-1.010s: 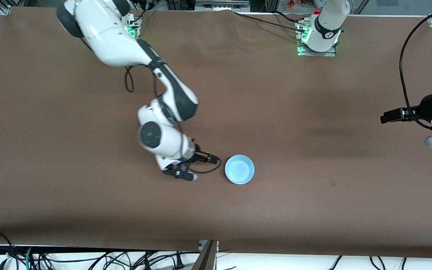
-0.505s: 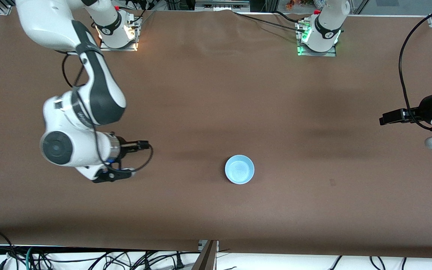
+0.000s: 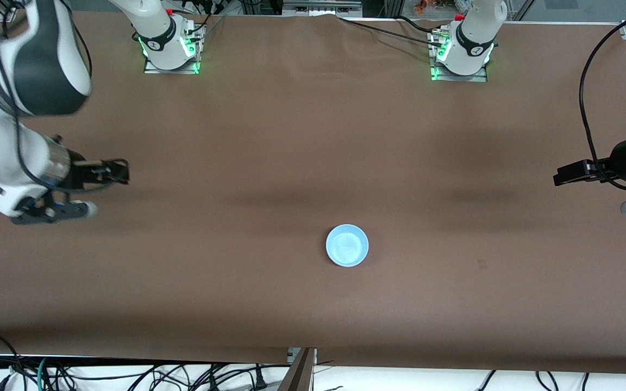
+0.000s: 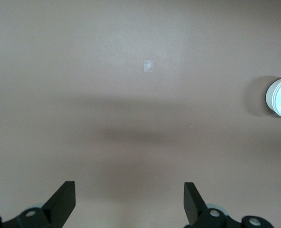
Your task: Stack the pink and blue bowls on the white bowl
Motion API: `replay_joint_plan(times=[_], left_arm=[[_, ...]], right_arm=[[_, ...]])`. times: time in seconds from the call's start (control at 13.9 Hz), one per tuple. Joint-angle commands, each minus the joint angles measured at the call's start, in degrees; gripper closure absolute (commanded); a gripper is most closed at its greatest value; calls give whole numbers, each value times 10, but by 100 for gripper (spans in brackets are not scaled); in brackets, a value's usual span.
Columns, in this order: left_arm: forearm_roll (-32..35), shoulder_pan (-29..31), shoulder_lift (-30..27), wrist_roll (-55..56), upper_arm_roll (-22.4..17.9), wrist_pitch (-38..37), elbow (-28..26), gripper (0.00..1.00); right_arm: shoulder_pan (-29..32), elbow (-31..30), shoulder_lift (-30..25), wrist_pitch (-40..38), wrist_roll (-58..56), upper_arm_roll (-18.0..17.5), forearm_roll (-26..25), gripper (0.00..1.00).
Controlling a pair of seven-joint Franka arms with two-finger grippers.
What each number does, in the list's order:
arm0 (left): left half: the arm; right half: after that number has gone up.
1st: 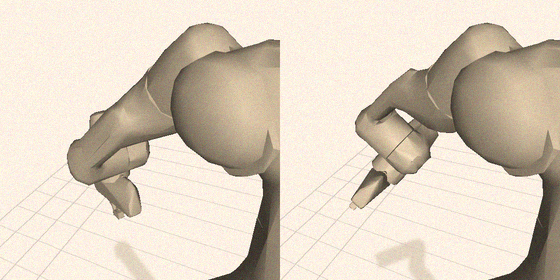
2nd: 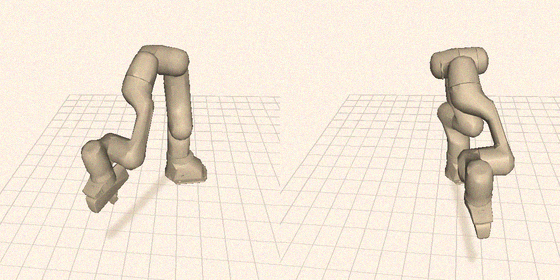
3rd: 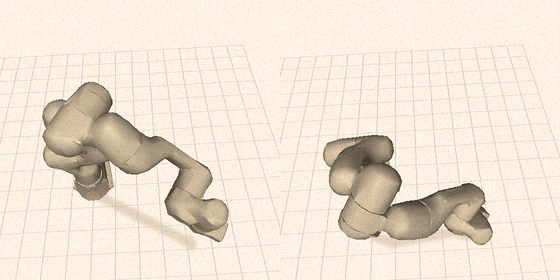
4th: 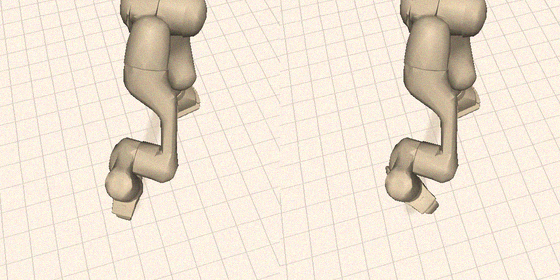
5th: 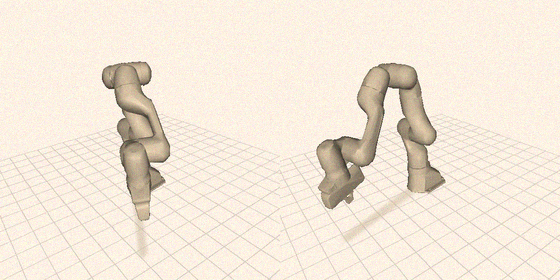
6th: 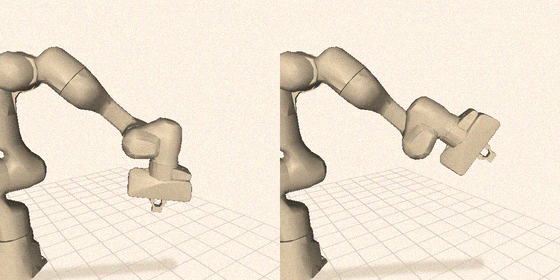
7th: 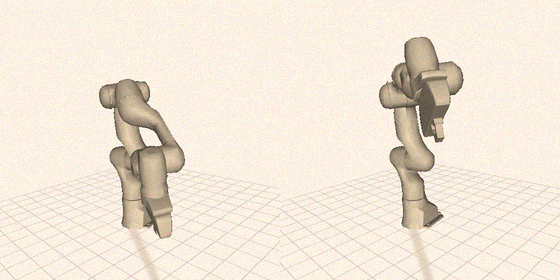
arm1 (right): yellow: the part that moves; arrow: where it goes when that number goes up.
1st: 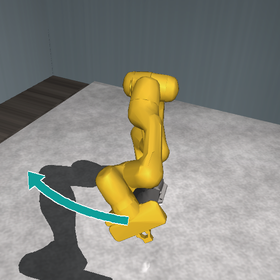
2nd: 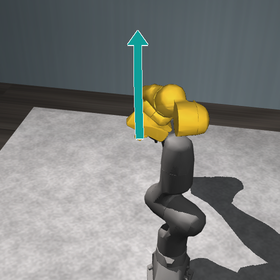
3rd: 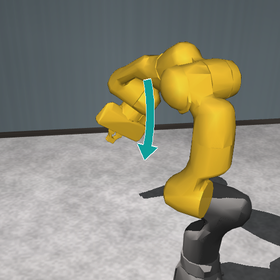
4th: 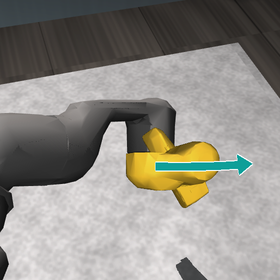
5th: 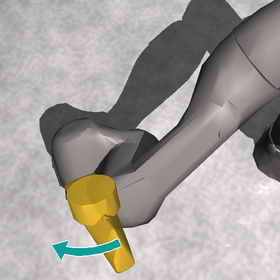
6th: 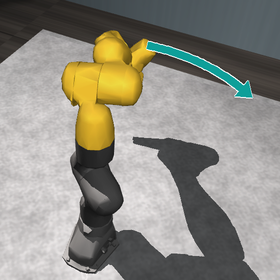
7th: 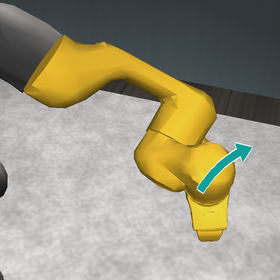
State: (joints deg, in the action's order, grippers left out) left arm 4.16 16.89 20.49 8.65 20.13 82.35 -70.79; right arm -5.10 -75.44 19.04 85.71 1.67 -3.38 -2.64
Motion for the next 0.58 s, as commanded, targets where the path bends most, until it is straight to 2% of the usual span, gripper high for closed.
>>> replay_joint_plan(times=[0.0,0.14,0.51], left_arm=[[12,-7,10,-8,-4,-2,21,0],[12,-7,10,-8,-4,7,22,0],[11,-6,10,-5,-4,12,29,0]], right_arm=[[19,-94,-97,10,-9,1,-9,0],[21,-98,-116,3,-13,2,-18,0],[42,-112,-142,-29,-26,9,1,0]])
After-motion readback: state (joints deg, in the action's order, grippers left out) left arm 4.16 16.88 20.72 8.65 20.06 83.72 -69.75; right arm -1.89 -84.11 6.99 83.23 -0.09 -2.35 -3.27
